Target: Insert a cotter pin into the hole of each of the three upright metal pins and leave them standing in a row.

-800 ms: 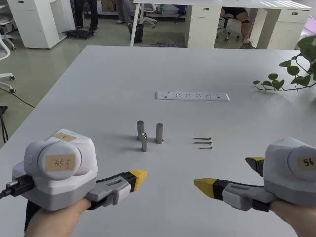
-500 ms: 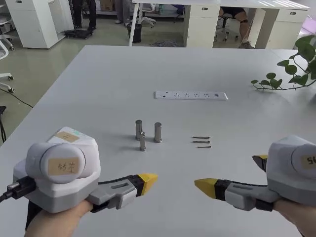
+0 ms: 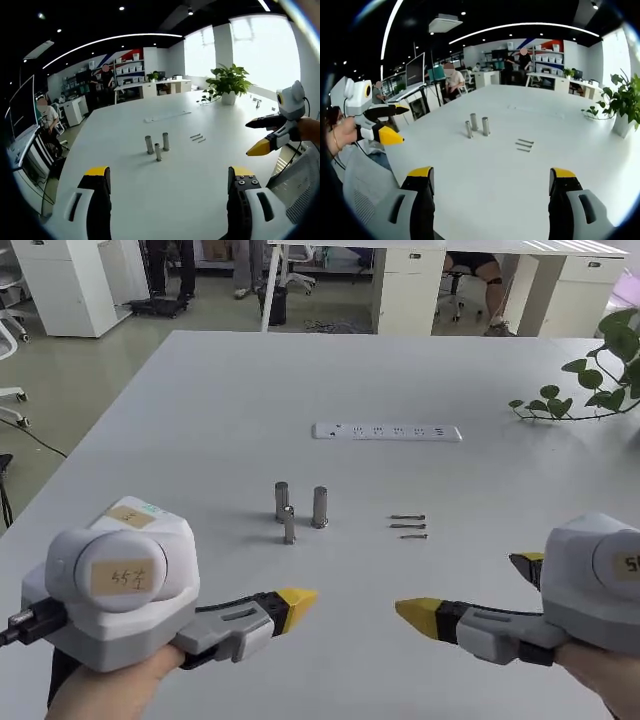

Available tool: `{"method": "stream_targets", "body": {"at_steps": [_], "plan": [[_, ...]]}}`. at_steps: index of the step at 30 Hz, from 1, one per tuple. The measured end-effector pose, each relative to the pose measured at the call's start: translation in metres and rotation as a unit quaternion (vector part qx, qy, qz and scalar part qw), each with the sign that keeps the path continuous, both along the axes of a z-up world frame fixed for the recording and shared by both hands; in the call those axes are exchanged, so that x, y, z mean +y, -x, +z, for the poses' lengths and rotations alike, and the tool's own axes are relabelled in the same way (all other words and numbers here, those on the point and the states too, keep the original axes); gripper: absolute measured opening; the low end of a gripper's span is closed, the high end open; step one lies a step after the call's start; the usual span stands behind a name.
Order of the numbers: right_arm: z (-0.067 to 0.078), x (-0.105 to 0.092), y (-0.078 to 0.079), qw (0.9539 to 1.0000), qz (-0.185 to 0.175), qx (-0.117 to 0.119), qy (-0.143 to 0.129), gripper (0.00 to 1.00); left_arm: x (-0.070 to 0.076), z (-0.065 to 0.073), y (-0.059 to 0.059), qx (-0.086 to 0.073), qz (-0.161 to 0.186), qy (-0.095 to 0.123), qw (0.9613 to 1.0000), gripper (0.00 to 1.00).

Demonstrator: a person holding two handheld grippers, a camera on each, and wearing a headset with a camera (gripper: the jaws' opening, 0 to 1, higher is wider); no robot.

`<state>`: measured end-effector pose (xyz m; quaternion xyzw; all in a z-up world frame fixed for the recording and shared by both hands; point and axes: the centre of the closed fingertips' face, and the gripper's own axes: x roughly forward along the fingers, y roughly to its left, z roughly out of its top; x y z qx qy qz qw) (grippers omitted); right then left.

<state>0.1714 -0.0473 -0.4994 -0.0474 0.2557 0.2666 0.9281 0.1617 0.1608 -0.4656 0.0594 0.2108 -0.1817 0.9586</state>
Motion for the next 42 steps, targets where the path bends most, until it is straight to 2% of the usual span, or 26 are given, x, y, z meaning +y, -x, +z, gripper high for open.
{"method": "stream_targets", "body": {"at_steps": [14, 26, 42], "plan": [[-0.0016, 0.0059, 0.0017, 0.9999, 0.011, 0.001, 0.002, 0.94, 0.0029, -0.0004, 0.0006, -0.002, 0.003, 0.002, 1.0, 0.99], [0.0008, 0.008, 0.0012, 0.9999, 0.014, 0.0, -0.009, 0.87, 0.0055, -0.0016, -0.0004, -0.003, 0.006, 0.015, 0.9999, 0.94], [0.0006, 0.0067, -0.0011, 0.9998, 0.015, 0.0, -0.009, 0.84, 0.007, -0.0037, -0.0024, -0.001, 0.003, 0.009, 1.0, 0.92]]}}
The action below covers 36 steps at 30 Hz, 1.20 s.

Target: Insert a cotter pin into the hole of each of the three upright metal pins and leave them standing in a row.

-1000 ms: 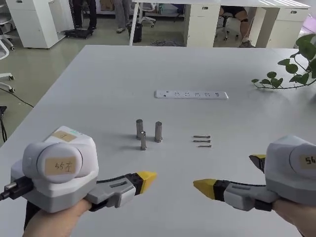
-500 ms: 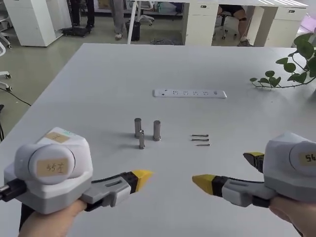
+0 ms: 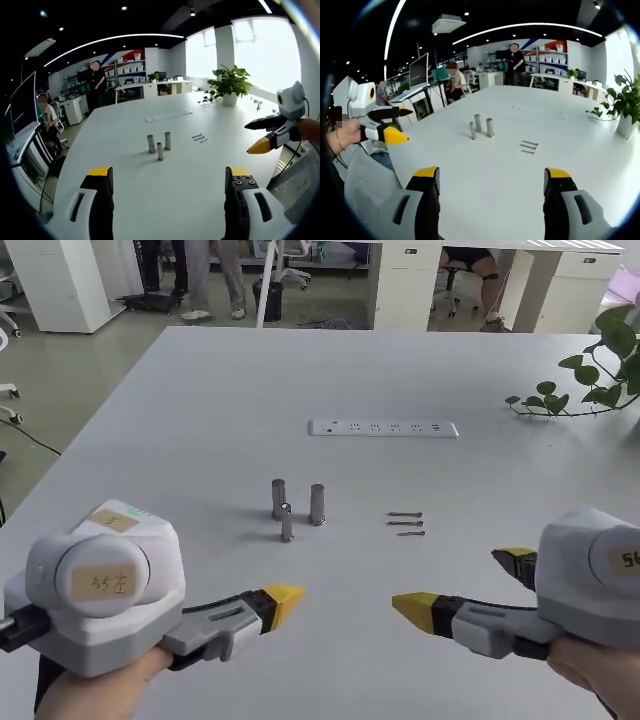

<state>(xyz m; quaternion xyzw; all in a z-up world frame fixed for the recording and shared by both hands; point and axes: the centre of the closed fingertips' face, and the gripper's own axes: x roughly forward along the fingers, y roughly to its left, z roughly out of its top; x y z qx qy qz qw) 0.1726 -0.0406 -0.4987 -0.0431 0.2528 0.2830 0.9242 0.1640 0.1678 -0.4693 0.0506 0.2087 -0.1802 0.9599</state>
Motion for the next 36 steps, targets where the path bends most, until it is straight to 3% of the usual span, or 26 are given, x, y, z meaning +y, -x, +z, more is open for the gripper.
{"method": "stream_targets", "body": {"at_steps": [10, 18, 23, 30, 32, 36], "plan": [[0.001, 0.002, 0.0, 1.0, 0.005, -0.003, -0.002, 0.81, -0.001, -0.003, -0.001, 0.002, -0.006, -0.002, 1.0, 0.89], [0.002, 0.003, -0.001, 0.9999, 0.009, -0.007, -0.003, 0.72, 0.001, -0.013, -0.009, 0.011, -0.008, 0.001, 0.9999, 0.73], [-0.003, 0.003, -0.002, 0.9999, 0.014, 0.003, -0.001, 0.67, 0.007, -0.019, -0.034, -0.002, -0.015, -0.031, 0.9994, 0.64], [-0.009, 0.004, -0.005, 0.9997, 0.016, 0.017, -0.007, 0.58, 0.003, -0.024, -0.068, -0.027, -0.037, -0.03, 0.9985, 0.48], [-0.012, 0.004, -0.007, 0.9996, 0.017, 0.02, -0.008, 0.56, -0.001, -0.029, -0.076, -0.026, -0.045, -0.021, 0.9984, 0.42], [-0.014, 0.004, -0.011, 0.9996, 0.017, 0.021, -0.011, 0.53, -0.007, -0.041, -0.093, -0.022, -0.054, -0.017, 0.9982, 0.39]]}}
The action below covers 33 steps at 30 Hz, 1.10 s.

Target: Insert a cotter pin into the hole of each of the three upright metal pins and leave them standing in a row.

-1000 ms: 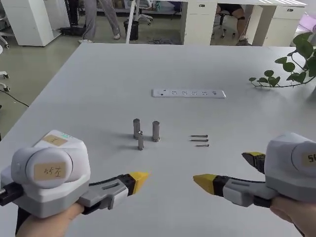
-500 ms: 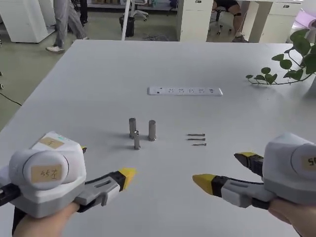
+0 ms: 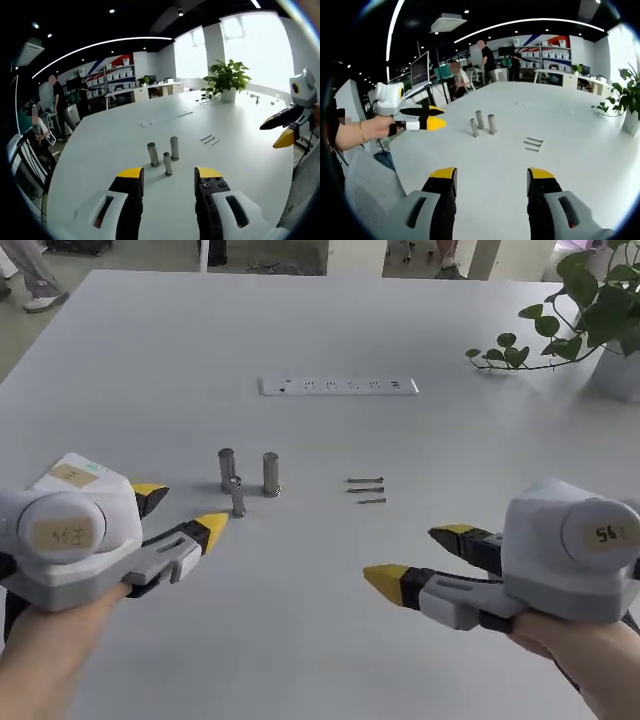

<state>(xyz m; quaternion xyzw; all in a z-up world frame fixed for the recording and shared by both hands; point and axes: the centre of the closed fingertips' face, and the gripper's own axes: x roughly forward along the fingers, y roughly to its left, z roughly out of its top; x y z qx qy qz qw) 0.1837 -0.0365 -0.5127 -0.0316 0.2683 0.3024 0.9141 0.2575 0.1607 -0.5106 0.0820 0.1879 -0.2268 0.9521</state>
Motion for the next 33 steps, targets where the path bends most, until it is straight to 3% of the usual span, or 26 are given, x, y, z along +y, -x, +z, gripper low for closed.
{"method": "stream_targets", "body": {"at_steps": [5, 11, 16, 22, 26, 33], "plan": [[-0.002, 0.001, -0.005, 1.0, 0.006, -0.004, 0.003, 0.5, -0.004, -0.016, -0.019, 0.011, -0.016, -0.011, 0.9998, 0.36], [-0.012, -0.002, -0.014, 0.9996, 0.007, -0.01, 0.025, 0.45, -0.01, -0.032, -0.044, 0.006, -0.047, -0.031, 0.9984, 0.28], [-0.015, -0.003, -0.021, 0.9997, -0.001, -0.011, 0.02, 0.43, -0.015, -0.044, -0.059, 0.011, -0.069, -0.034, 0.9969, 0.24], [-0.026, -0.001, -0.026, 0.9998, -0.007, 0.004, 0.021, 0.43, -0.025, -0.054, -0.065, 0.019, -0.096, -0.026, 0.9949, 0.18], [-0.029, 0.0, -0.027, 0.9997, -0.009, 0.008, 0.02, 0.43, -0.029, -0.06, -0.067, 0.02, -0.106, -0.032, 0.9936, 0.16], [-0.032, 0.001, -0.028, 0.9996, -0.008, 0.015, 0.022, 0.43, -0.033, -0.064, -0.071, 0.025, -0.117, -0.025, 0.9925, 0.1]]}}
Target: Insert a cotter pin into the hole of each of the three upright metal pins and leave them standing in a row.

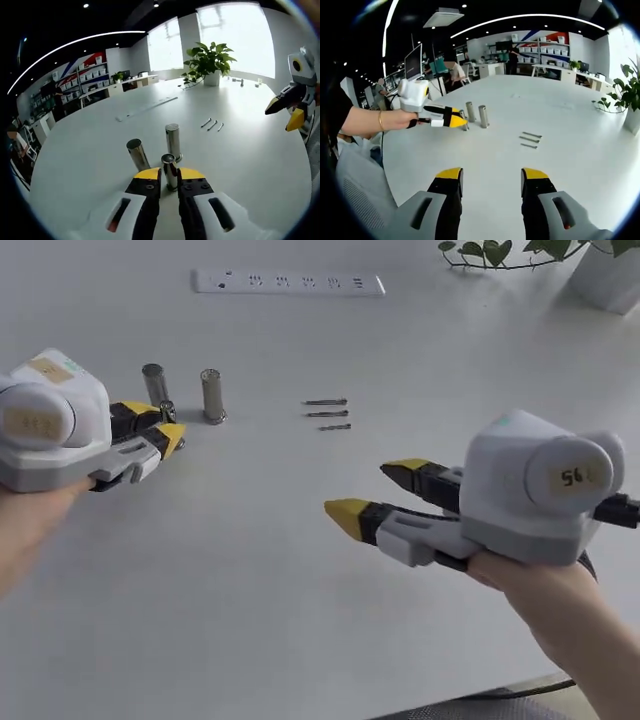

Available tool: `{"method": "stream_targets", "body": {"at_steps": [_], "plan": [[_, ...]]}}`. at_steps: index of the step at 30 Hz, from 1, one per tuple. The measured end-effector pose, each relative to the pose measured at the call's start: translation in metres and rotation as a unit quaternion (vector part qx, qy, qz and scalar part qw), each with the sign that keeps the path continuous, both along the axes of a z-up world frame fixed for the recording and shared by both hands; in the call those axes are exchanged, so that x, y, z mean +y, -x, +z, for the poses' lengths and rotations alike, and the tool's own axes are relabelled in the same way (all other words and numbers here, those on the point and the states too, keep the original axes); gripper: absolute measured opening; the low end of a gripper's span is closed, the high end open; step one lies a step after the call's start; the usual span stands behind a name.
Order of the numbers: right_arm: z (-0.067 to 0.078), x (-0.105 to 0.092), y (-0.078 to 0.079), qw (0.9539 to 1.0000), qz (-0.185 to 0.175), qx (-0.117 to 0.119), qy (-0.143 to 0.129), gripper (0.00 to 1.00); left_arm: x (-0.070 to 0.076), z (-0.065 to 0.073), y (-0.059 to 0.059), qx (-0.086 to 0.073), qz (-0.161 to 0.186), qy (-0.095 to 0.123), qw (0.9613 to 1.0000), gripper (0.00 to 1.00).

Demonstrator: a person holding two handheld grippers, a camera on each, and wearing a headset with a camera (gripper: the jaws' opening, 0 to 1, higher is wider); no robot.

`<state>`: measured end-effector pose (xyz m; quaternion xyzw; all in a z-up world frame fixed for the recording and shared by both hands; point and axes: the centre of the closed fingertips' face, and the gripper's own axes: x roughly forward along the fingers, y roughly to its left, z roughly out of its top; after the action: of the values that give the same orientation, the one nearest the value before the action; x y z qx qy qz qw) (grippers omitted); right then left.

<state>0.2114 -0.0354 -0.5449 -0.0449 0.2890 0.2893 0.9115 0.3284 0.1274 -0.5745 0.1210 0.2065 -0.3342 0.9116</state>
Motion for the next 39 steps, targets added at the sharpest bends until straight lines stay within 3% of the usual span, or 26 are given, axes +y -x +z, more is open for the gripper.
{"method": "stream_targets", "body": {"at_steps": [4, 7, 11, 18, 21, 22, 24, 27, 29, 32, 34, 39], "plan": [[-0.001, -0.002, -0.001, 1.0, -0.002, 0.002, 0.003, 0.42, -0.001, 0.0, 0.0, 0.005, 0.005, 0.008, 0.9999, 0.08], [0.0, -0.001, -0.002, 1.0, -0.002, 0.003, 0.001, 0.42, 0.0, 0.0, -0.001, 0.023, 0.033, 0.035, 0.9986, 0.07], [0.002, -0.001, -0.004, 1.0, -0.007, 0.0, -0.004, 0.42, 0.001, 0.0, -0.001, 0.028, 0.065, 0.04, 0.9967, 0.07], [0.005, 0.0, -0.004, 0.9998, -0.012, 0.001, -0.012, 0.41, 0.0, 0.0, 0.002, 0.029, 0.109, 0.027, 0.9932, 0.07], [0.005, -0.002, -0.003, 0.9998, -0.015, 0.001, -0.013, 0.41, 0.003, 0.0, 0.004, 0.027, 0.139, 0.018, 0.9898, 0.07], [0.005, -0.002, -0.003, 0.9998, -0.016, 0.002, -0.013, 0.4, 0.005, 0.0, 0.006, 0.028, 0.161, 0.016, 0.9864, 0.07], [0.005, -0.002, -0.002, 0.9998, -0.016, 0.004, -0.014, 0.4, 0.003, 0.001, 0.009, 0.038, 0.189, 0.034, 0.9806, 0.07], [0.006, -0.001, -0.001, 0.9998, -0.014, 0.003, -0.012, 0.4, -0.001, 0.004, 0.015, 0.037, 0.201, 0.033, 0.9783, 0.07], [0.007, -0.001, 0.0, 0.9998, -0.014, 0.001, -0.012, 0.4, -0.002, 0.003, 0.02, 0.043, 0.225, 0.038, 0.9727, 0.07], [0.008, -0.002, 0.0, 0.9998, -0.015, 0.002, -0.013, 0.39, -0.005, 0.001, 0.026, 0.046, 0.238, 0.031, 0.9697, 0.07], [0.01, -0.002, 0.001, 0.9998, -0.015, 0.001, -0.015, 0.39, -0.007, 0.001, 0.03, 0.05, 0.254, 0.037, 0.9651, 0.07], [0.012, -0.001, 0.006, 0.9998, -0.01, 0.003, -0.017, 0.39, -0.014, 0.002, 0.036, 0.048, 0.272, 0.026, 0.9608, 0.07]]}}
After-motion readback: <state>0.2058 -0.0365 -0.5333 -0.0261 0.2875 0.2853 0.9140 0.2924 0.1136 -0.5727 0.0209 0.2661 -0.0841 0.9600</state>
